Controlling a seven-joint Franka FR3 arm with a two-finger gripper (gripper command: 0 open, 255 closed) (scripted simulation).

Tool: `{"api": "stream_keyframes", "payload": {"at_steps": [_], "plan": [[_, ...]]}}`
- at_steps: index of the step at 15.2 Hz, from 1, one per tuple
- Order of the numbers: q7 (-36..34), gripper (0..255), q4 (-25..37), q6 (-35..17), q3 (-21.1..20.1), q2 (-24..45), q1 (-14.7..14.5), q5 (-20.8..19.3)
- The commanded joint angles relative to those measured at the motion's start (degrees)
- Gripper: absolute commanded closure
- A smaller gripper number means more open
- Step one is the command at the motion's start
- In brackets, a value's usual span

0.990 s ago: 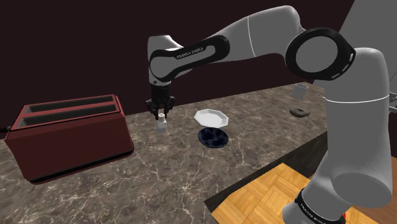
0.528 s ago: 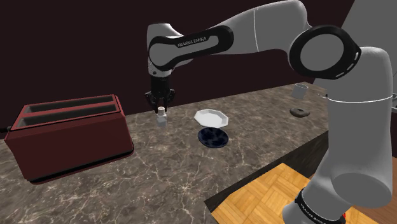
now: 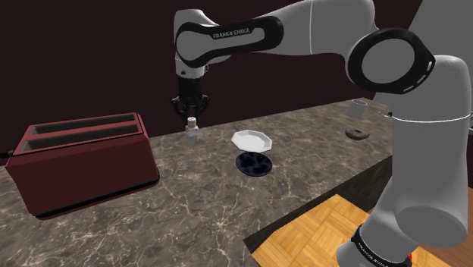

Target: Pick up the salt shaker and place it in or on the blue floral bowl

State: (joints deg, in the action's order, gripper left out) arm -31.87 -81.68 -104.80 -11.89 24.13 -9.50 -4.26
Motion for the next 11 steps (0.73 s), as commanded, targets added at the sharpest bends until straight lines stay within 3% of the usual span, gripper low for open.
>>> {"api": "stream_keyframes", "payload": {"at_steps": [1, 4, 11], "plan": [[0.1, 255, 1.2, 1.3, 0.0, -0.1, 0.0, 0.1], [0.1, 255, 2.7, 2.9, 0.0, -0.2, 0.0, 0.1], [4.9, 255, -18.9, -1.8, 0.7, -17.4, 4.3, 3.6]]}}
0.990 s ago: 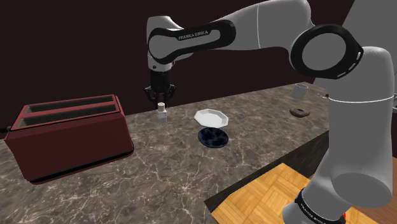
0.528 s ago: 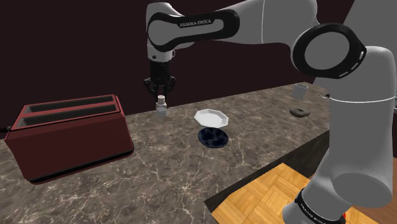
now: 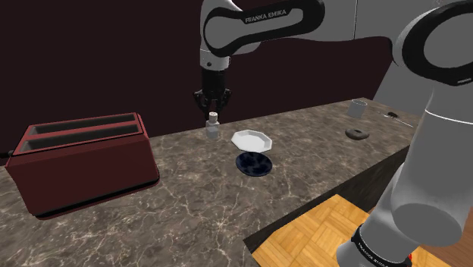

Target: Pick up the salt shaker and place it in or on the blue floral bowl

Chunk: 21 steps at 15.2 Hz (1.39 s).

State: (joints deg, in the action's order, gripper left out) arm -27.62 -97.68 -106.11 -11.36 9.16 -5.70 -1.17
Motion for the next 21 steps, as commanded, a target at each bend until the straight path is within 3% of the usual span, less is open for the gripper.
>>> {"api": "stream_keyframes", "payload": {"at_steps": [1, 12, 21], "plan": [[1.5, 255, -5.4, -0.8, 0.4, -4.7, 0.9, 1.0], [11.2, 255, -27.9, 0.6, 5.5, -28.6, 4.4, 3.8], [11.2, 255, -33.9, -6.5, 5.3, -27.5, 4.3, 3.8]]}}
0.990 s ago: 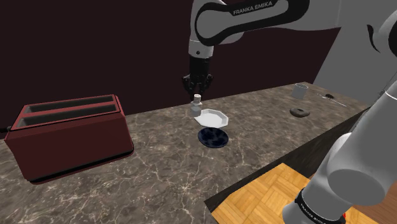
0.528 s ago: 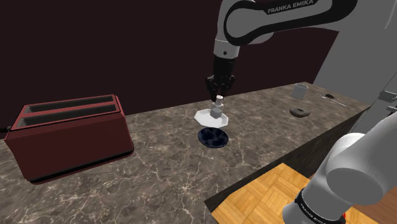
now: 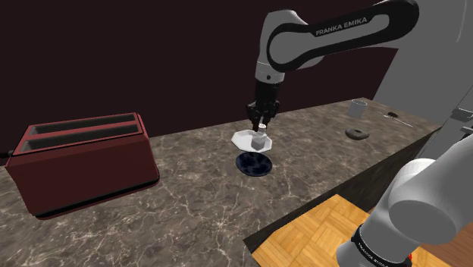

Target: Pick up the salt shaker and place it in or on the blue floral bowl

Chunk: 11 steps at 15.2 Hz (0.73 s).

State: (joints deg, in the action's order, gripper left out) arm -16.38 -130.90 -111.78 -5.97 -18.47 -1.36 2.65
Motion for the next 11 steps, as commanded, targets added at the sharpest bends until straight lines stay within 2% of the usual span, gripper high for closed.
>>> {"api": "stream_keyframes", "payload": {"at_steps": [1, 11], "plan": [[0.0, 255, -1.2, -1.6, -0.1, 0.3, 0.0, 0.0], [-0.1, 255, -6.7, -9.7, -0.3, 3.0, 0.0, 0.0]]}}
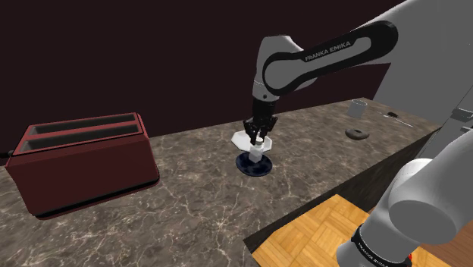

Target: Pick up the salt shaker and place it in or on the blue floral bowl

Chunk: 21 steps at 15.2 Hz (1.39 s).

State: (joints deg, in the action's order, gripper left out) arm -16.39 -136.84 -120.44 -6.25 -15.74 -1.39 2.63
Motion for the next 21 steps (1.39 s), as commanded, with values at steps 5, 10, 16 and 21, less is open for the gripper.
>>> {"api": "stream_keyframes", "payload": {"at_steps": [5, 10, 16, 21], "plan": [[-0.1, 255, -1.4, -2.2, -0.1, 0.8, 0.0, 0.0], [-0.1, 0, -1.4, -2.2, -0.1, 0.8, 0.0, 0.0], [0.0, 0, -0.1, -0.1, 0.0, 0.0, 0.0, 0.0], [0.1, 0, 3.7, 5.5, 0.2, -1.9, 0.0, 0.0]]}}
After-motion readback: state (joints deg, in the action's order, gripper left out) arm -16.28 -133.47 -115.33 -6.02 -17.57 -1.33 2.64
